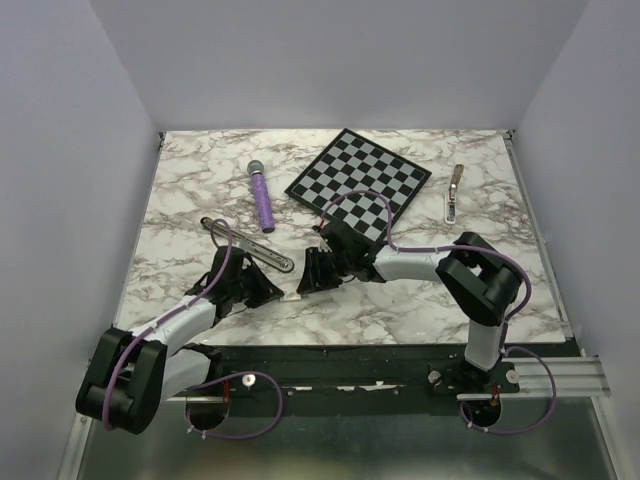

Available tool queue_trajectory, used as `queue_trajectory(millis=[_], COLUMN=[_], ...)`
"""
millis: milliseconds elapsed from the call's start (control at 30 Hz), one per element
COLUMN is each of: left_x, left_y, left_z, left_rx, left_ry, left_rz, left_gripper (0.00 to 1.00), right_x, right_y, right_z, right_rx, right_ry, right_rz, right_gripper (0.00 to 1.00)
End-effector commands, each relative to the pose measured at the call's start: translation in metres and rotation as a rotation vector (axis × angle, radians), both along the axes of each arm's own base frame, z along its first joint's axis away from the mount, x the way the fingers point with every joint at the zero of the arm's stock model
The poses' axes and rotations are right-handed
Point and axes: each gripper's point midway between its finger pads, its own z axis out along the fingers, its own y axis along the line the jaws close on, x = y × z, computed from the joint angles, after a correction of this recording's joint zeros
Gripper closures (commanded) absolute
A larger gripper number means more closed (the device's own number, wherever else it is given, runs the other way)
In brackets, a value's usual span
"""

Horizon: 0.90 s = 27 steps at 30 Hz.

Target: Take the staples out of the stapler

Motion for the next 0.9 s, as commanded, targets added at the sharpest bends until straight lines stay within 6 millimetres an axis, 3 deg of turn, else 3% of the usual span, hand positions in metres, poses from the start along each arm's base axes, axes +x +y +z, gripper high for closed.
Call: queue_trajectory(millis=[0,267,633,867], left_x=[-0.007,-0.010,-0.010,-0.011], left_y=[-0.011,-0.016,-0.010,-0.010], left_z=[-0.001,0.001,0.002,0.000], left_rx=[-0.044,-0.075,-0.053,-0.048], left_ry=[0.011,0.024,0.023,0.031], left_rz=[-0.031,-0.022,0.002,0.001], left_gripper=[0.84,0.82,0.76,0.76], right_x=[0.005,0.006,0.011,0.013], right_y=[0.022,0.033,-0.010,-0.013], right_z=[0.007,0.011,0.000,0.008], right_rx=[0.075,0.117,-0.095,-0.099], right_ry=[0.000,0.025,-0.045,-0.078], right_rz=[-0.049,-0.085,-0.164,-0.147], right_gripper=[0.53,0.54,0.53,0.53])
